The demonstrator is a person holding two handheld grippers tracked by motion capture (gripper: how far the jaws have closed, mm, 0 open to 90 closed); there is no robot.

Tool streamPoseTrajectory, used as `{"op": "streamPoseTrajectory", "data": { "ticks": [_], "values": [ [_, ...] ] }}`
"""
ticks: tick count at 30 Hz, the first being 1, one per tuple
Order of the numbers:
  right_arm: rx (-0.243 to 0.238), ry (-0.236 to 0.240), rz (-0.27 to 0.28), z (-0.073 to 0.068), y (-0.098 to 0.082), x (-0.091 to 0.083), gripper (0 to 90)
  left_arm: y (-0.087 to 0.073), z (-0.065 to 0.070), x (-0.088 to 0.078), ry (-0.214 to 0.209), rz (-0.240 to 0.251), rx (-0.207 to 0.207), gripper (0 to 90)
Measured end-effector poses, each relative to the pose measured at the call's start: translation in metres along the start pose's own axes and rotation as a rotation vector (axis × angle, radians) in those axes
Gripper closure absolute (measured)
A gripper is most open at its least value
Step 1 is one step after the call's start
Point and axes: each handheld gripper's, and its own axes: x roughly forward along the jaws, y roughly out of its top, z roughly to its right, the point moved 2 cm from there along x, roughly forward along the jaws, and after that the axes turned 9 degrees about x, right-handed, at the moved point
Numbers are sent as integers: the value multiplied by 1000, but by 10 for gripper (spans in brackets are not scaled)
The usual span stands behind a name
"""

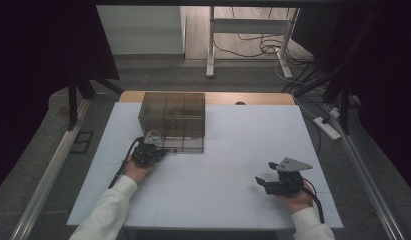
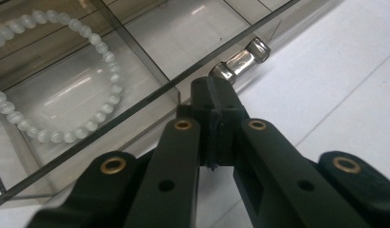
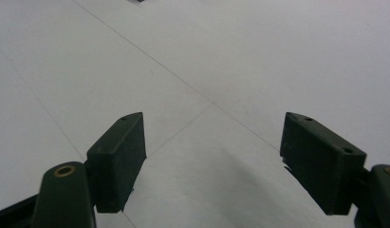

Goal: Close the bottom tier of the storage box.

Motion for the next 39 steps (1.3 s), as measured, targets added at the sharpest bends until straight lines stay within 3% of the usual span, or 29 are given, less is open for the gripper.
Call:
{"op": "streamPoseTrajectory", "data": {
  "ticks": [39],
  "values": [
    [5, -2, 1, 1, 0, 0, 233, 14, -23, 20, 50, 19, -45, 889]
  ]
}}
